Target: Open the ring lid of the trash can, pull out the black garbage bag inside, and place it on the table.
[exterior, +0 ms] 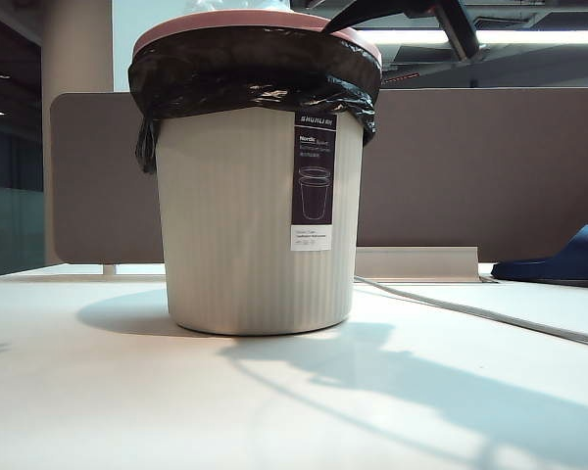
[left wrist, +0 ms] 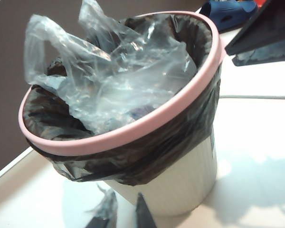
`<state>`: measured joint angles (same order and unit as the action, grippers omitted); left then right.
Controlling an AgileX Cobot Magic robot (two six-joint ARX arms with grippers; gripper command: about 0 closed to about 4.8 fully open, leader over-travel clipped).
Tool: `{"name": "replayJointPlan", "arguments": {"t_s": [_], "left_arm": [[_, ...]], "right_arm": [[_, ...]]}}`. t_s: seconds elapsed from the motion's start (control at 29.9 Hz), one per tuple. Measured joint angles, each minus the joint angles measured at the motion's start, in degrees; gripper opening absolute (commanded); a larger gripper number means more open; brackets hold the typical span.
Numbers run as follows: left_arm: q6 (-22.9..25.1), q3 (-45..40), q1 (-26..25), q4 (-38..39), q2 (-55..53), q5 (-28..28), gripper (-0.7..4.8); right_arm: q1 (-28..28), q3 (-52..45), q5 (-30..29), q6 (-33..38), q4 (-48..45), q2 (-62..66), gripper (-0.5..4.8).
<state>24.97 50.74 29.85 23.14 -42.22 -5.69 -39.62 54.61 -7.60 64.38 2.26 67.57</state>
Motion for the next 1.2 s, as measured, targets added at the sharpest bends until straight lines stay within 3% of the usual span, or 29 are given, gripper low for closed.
{"name": "replayJointPlan", "arguments": {"t_s": [0.13,1.2], "left_arm": [[-0.24,0.0,0.0,0.15,0.0,0.02,0.52],[-1.46,0.0,0.0,0.17,0.0,-0.72,0.52]], "right_arm": [[0.04,0.02,-0.04,0.0,-0.17,-0.24,1.5],[1.68,0.02,1.42,1.64,-2.73,0.2,1.5]]}}
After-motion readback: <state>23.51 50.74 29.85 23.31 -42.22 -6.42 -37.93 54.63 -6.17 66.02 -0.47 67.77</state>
